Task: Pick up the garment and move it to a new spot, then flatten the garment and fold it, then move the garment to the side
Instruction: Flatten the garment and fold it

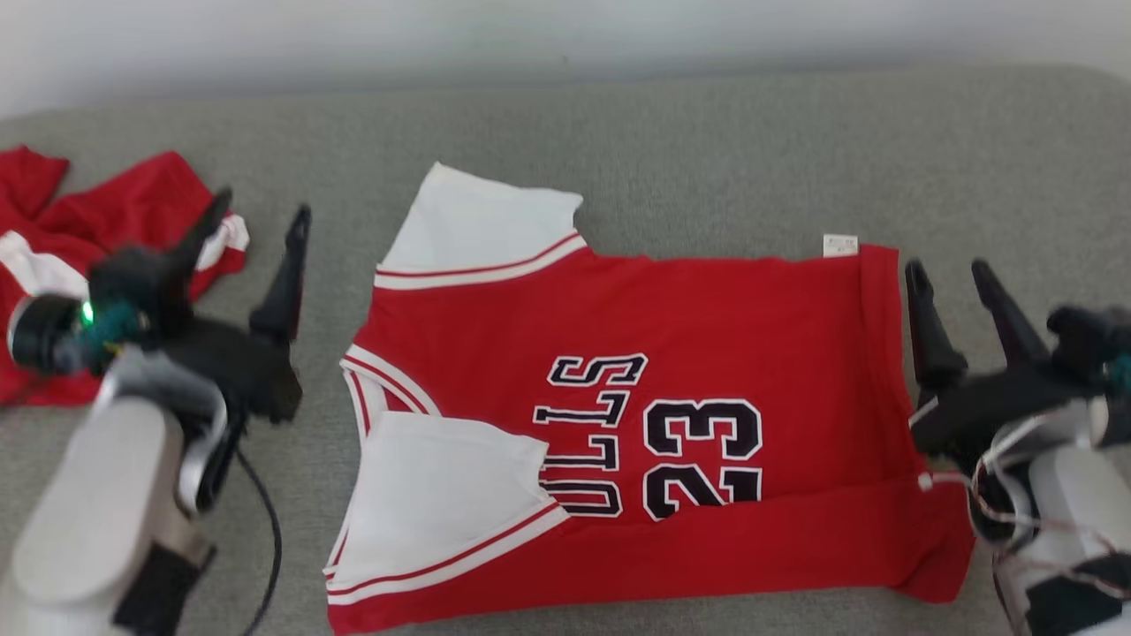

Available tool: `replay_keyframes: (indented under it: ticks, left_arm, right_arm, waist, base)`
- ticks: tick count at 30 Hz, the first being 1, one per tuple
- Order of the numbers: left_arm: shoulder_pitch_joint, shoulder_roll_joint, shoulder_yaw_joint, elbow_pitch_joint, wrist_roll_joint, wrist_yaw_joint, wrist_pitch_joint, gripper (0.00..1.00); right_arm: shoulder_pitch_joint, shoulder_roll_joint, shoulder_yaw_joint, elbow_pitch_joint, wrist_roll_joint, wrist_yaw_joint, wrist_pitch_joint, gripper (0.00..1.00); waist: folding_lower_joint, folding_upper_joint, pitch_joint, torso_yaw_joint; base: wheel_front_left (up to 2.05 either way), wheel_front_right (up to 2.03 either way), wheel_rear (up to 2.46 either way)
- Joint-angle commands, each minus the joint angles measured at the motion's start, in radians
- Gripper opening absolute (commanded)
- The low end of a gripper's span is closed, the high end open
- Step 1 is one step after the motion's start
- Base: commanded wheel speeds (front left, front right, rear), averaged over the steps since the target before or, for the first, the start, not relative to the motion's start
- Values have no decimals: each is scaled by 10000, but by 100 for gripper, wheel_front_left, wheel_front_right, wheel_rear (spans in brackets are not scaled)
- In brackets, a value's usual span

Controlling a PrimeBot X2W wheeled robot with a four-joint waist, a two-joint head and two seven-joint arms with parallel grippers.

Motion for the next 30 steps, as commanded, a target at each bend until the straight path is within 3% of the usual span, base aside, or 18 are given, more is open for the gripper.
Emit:
replay_keyframes:
  ticks: [1, 6, 14, 21, 30]
  left_arm:
    - [-460, 119, -157, 177, -310, 30, 223, 100]
    - [-2624, 806, -1507, 1086, -1718, 28, 1505, 100]
    - [-4565, 1759, -3524, 2101, -2756, 27, 2754, 100]
    - [-5587, 2010, -4556, 2970, -3568, 27, 3123, 100]
    - [-6172, 2038, -5441, 3859, -4140, 27, 3166, 100]
  right_arm:
    - [-381, -88, 74, 124, 16, -29, 108, 100]
    - [-1971, -257, 644, 881, -5, -29, 1029, 100]
    - [-3386, -294, 1655, 1427, 348, -29, 2347, 100]
    - [-4131, -114, 2402, 1775, 774, -29, 3115, 100]
    - [-4574, 106, 3190, 1945, 1161, -29, 3182, 100]
  waist:
    - [-2, -1, 998, -326]
    - [-2, -1, 1835, -746]
    - [-2, -1, 2435, -1413]
    - [-2, -1, 2719, -1829]
    - [-2, -1, 2903, -2084]
  base:
    - [0, 0, 0]
    - [0, 0, 0]
    - [0, 0, 0]
    - [0, 0, 0]
    - [0, 0, 0]
